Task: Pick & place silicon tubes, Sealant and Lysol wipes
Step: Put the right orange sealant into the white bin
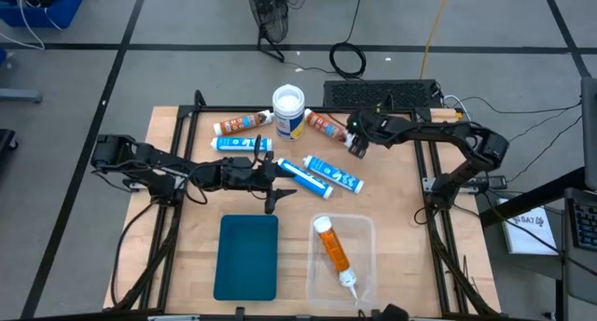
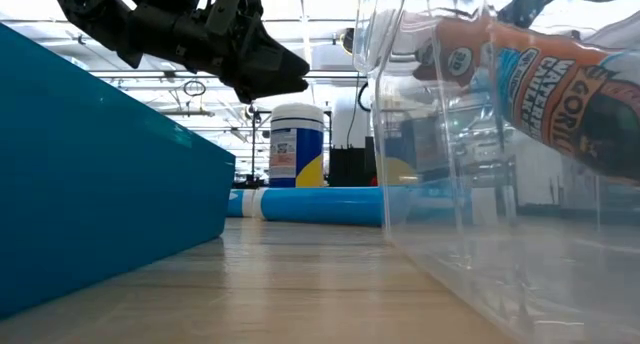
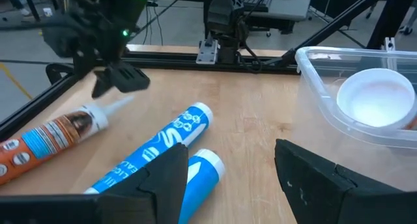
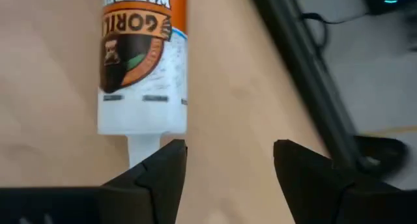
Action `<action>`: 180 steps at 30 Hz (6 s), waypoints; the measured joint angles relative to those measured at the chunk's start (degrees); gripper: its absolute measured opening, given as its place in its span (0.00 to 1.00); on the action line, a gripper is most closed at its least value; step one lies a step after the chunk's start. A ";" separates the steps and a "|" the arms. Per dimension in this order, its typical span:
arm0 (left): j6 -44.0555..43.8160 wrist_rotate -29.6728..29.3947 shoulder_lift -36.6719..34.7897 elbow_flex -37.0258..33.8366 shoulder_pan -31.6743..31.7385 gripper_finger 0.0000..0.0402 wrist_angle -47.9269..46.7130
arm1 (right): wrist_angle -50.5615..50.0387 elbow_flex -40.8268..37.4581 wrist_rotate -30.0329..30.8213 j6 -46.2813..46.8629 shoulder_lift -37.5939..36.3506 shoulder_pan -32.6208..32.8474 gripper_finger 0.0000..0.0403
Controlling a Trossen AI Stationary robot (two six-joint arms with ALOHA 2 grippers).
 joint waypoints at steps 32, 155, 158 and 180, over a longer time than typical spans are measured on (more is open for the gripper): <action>0.42 0.02 0.00 0.00 0.42 0.57 -0.91 | -31.98 33.79 -25.70 -11.14 14.86 -9.50 0.52; -0.24 0.02 0.00 -0.02 0.42 0.57 -2.25 | 9.54 -5.35 -31.40 -0.42 9.41 -8.17 0.57; -0.28 0.02 0.00 -0.02 0.42 0.57 -2.25 | 5.46 -5.31 -31.40 0.43 9.39 -8.21 0.55; -0.63 0.02 0.00 -0.02 0.39 0.57 -2.20 | 12.05 -14.09 -27.62 5.66 5.71 -7.06 0.50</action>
